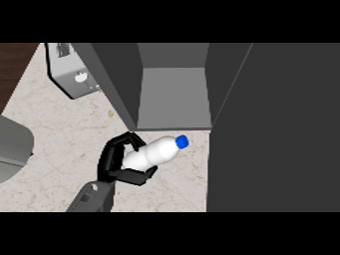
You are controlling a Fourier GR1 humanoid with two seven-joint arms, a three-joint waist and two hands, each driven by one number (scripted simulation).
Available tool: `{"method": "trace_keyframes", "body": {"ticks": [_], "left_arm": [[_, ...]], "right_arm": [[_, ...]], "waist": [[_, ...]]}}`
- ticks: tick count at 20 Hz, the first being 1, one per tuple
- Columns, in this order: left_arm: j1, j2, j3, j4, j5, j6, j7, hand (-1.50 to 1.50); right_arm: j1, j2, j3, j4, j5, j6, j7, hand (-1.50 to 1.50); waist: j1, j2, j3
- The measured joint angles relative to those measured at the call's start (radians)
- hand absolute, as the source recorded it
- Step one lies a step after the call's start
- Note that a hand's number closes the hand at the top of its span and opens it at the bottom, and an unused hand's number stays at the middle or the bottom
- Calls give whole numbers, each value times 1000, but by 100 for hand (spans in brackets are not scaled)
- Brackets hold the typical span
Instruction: Pick up the bottled water, place it into the cabinet and close the cabinet
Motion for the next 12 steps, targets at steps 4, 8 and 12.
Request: {"method": "trace_keyframes", "body": {"ticks": [4,8,12], "left_arm": [[-37,-3,-103,-82,65,105,117,150],[-100,-4,-208,-147,135,220,223,150],[-176,-4,-255,-165,194,315,303,150]], "right_arm": [[4,-5,-15,1,-2,0,-13,-150],[-7,-6,-42,3,-6,-2,-13,-150],[9,-16,-88,4,-15,13,-34,-150]], "waist": [[-2,1,0],[-6,2,0],[-11,3,0]]}}
